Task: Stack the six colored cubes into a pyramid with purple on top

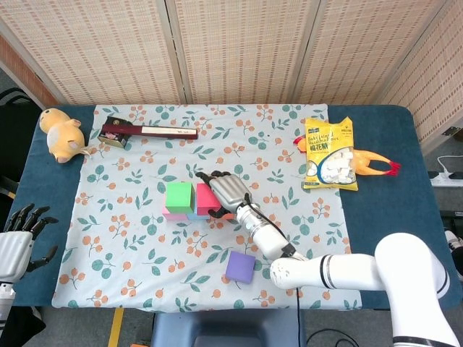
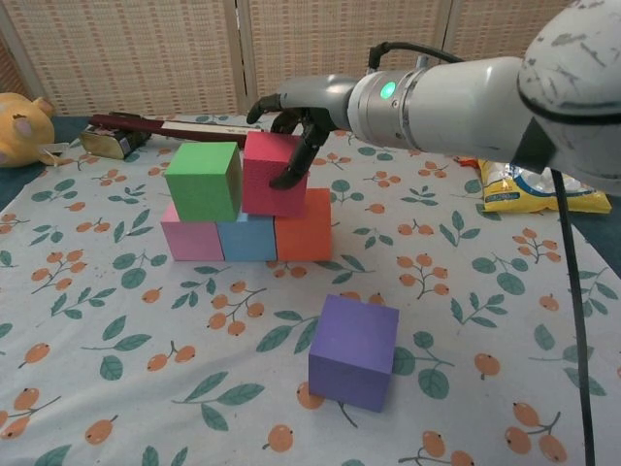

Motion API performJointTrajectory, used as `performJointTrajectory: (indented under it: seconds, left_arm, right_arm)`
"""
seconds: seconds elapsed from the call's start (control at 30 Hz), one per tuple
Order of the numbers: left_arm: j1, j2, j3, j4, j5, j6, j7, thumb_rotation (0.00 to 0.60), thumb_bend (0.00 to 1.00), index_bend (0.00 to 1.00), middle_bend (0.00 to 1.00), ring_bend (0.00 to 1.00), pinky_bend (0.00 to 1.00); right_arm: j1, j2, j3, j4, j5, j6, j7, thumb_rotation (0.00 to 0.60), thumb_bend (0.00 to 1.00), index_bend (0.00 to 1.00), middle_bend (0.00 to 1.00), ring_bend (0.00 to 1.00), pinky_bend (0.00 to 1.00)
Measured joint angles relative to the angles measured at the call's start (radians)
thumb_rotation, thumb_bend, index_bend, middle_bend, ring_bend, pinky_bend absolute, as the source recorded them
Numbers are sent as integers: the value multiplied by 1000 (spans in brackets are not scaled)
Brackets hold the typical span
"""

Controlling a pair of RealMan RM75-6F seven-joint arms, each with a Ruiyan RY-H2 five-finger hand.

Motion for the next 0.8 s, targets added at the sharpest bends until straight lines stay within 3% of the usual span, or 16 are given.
performJointTrajectory:
  seconds: [0.8]
  left_arm:
    - [9,1,0,0,1,-12,-15,600,334,293,102,0,98]
  right_arm:
    - [14,-70,27,65,56,24,-82,600,271,21,365,82,141]
